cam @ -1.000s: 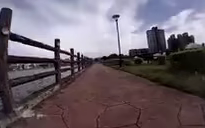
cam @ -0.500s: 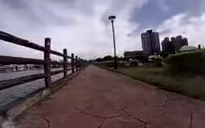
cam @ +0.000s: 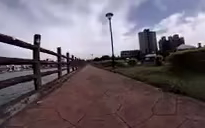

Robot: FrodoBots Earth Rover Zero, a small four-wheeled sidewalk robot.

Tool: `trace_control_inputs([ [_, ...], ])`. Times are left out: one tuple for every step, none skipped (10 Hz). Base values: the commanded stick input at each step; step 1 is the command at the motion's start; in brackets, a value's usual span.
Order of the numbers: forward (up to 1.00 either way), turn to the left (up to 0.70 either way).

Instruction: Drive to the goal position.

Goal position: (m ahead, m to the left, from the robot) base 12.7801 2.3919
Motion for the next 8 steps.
trace_control_inputs([
  [0.7,-0.24],
  [0.7,-0.09],
  [0.7,0.07],
  [0.7,0.11],
  [0.7,0.11],
  [0.7,0.11],
  [0.7,0.11],
  [0.7,0.11],
])
